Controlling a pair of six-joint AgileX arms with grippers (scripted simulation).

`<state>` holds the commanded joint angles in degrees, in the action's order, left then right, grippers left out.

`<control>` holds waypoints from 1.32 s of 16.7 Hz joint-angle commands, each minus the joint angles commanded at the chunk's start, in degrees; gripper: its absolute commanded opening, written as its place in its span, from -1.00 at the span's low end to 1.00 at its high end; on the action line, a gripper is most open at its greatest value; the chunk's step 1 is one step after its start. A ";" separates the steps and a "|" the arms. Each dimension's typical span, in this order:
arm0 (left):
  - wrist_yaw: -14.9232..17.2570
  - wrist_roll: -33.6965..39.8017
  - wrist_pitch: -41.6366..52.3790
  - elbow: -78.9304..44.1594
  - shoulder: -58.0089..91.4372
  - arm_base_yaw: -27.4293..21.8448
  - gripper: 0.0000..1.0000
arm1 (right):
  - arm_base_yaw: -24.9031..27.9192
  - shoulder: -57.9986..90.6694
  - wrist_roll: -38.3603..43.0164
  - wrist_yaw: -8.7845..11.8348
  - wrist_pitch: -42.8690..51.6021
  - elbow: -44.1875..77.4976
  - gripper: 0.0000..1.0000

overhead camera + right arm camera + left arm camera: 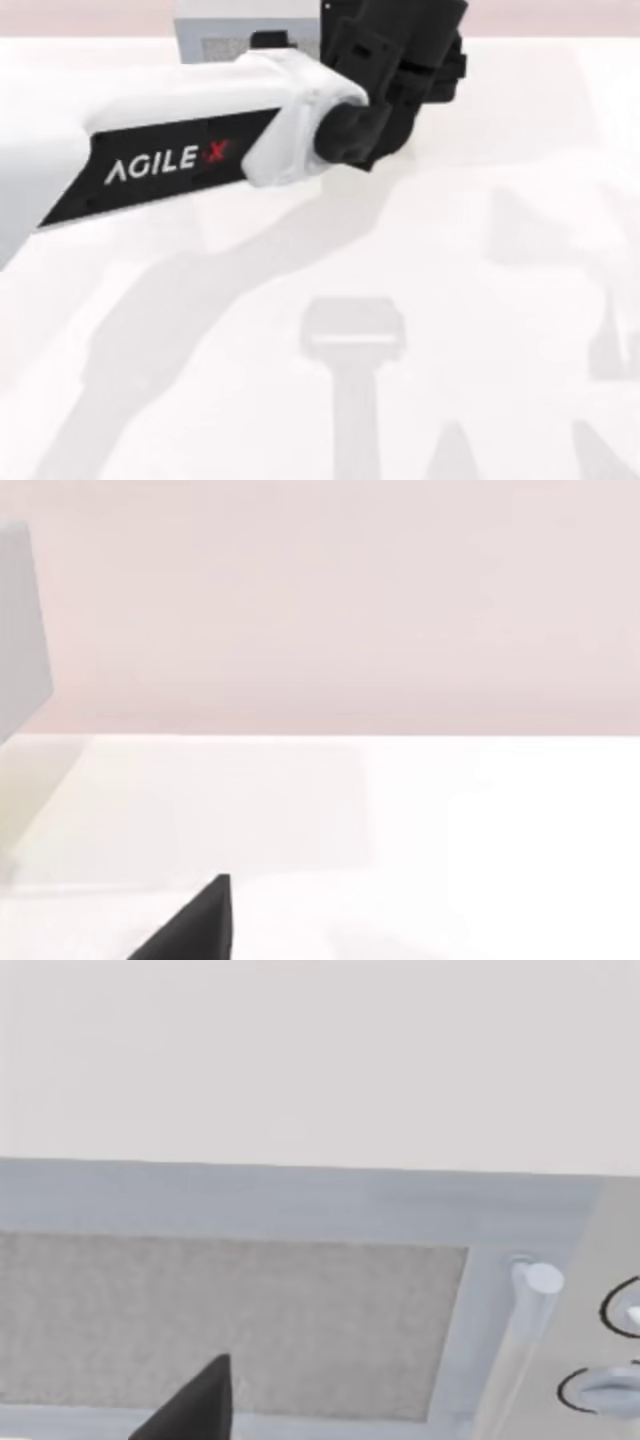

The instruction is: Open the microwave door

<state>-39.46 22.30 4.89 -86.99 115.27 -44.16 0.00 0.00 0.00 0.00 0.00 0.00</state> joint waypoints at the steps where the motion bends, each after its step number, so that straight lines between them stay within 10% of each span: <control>1: 0.47 -0.41 -0.36 -1.33 1.38 0.50 1.00 | 0.00 0.00 0.00 0.00 0.00 0.00 1.00; 11: 4.78 -3.66 -3.16 -11.72 12.66 5.38 1.00 | 0.00 0.00 0.00 0.00 0.00 0.00 1.00; 22: 4.78 -3.66 -3.16 -11.72 12.66 5.38 -0.66 | 0.00 0.00 0.00 0.00 0.00 0.00 1.00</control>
<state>-34.68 18.64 1.74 -98.71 127.93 -38.78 0.00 0.00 0.00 0.00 0.00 0.00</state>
